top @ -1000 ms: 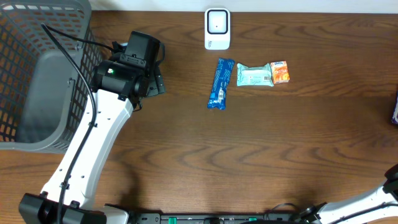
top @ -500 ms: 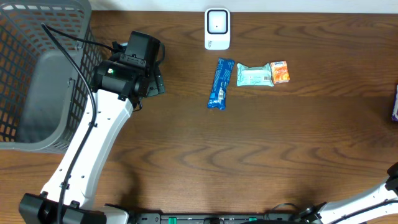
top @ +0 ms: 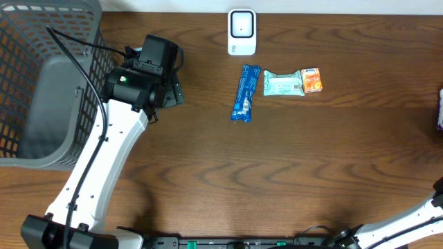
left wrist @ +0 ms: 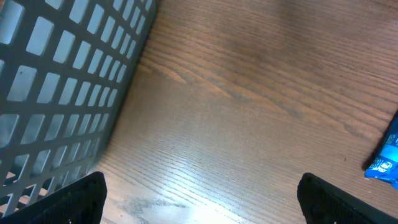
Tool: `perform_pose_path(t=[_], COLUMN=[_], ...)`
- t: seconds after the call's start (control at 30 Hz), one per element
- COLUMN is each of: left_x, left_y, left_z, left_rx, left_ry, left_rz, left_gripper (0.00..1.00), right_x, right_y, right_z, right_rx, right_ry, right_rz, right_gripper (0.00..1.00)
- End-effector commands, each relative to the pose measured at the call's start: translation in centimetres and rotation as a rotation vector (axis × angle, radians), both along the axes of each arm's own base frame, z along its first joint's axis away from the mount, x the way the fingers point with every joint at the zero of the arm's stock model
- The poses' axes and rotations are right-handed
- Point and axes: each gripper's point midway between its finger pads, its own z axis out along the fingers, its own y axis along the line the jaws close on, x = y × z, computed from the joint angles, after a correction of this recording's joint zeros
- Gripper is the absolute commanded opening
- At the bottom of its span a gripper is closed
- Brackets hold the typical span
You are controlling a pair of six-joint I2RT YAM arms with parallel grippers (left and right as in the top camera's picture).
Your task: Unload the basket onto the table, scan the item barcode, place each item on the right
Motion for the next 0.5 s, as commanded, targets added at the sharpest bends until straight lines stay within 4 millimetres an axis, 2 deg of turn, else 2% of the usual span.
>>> perform_pose_path(t=[0.0, 0.13, 0.3, 0.4, 0.47], left_x=[0.0, 0.0, 0.0, 0.0, 0.0], left_y=[0.2, 0.2, 0.2, 0.2, 0.2], left_z=[0.0, 0.0, 0.0, 0.0, 0.0], left_rx=[0.003, 0.003, 0.003, 0.003, 0.003], left_ry=[-0.001, -0.001, 0.0, -0.001, 0.0], left_rz=[0.012, 0.012, 0.012, 0.012, 0.012], left_gripper=[0.98, 0.98, 0.98, 0.98, 0.98], right_x=[1.5, 1.7, 2.0, 2.8, 3.9], right_y=[0.5, 0.3, 0.7, 1.9, 3.8], right_z=[2.7, 6.3, 12.2, 15.3, 16.6], right_rx=[-0.03, -0.083, -0.172, -0.207, -0.191], right_ry=[-0.061, -0.095, -0.156, -0.187, -0.223], right_rz=[0.074, 0.075, 0.086, 0.113, 0.183], right_gripper=[0.01, 0.01, 0.01, 0.01, 0.12])
